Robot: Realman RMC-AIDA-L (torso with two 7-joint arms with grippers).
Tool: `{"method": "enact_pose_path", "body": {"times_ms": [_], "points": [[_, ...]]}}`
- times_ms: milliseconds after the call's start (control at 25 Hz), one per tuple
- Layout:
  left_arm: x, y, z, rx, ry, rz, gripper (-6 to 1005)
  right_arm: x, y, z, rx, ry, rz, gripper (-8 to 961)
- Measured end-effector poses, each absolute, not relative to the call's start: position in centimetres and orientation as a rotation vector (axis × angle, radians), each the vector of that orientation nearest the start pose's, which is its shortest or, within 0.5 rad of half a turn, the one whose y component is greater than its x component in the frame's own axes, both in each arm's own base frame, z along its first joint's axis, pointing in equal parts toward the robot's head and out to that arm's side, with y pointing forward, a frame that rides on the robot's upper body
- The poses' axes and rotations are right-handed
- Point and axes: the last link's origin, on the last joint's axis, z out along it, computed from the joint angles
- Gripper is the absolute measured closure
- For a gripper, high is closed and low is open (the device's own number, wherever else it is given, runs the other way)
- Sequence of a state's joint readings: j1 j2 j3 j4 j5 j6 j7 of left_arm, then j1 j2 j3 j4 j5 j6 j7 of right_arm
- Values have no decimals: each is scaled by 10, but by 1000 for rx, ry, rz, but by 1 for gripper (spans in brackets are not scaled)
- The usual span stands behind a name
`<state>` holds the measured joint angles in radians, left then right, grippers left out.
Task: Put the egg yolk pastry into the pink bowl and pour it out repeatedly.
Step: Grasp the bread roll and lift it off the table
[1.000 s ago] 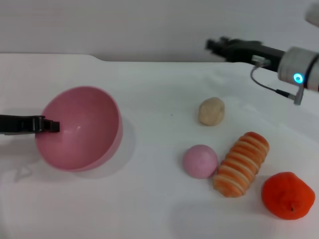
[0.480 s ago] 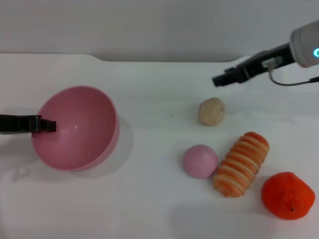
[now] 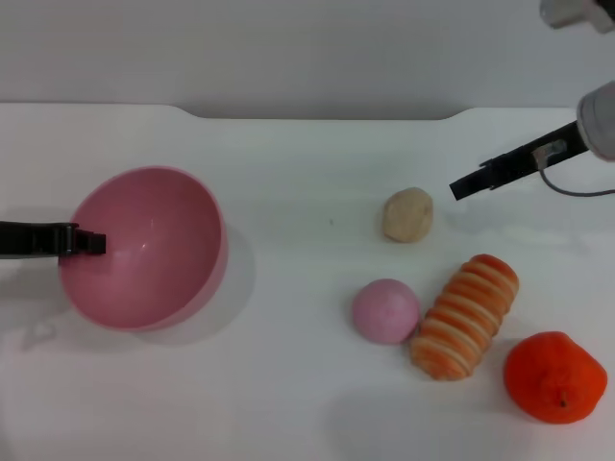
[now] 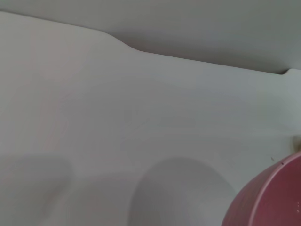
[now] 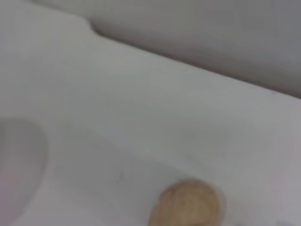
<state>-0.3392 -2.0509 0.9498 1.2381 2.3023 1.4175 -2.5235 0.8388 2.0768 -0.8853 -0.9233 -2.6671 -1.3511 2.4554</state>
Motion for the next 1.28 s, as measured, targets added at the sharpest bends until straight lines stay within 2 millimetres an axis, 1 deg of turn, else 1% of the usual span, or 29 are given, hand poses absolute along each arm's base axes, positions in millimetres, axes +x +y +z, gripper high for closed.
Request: {"method": "enact_pose_path", "body": {"times_ms": [80,160,360,640,920,1120,1280], "points": [[-291,330,67,-2170,-1531,-179,998,211,423,9,-2367,1257,-94,495],[-291,330,68,-2169,-1526,-178,998,215,422,2,-2357,1274,-43,495],[-289,330,69,-2174,-1516,-175,999,215,419,-15,-2367,1257,40,496],[-287,330,69,-2184,-1508,-172,999,220,420,-32,-2342,1313,42,496],[-287,330,69,-2185,-1506,-171,999,223,423,-44,-2294,1328,99,497],[-285,332,69,-2190,-1499,-174,998,226,422,-54,-2289,1370,72,497],[-284,333,69,-2194,-1495,-173,998,230,425,-57,-2254,1364,75,498]]}}
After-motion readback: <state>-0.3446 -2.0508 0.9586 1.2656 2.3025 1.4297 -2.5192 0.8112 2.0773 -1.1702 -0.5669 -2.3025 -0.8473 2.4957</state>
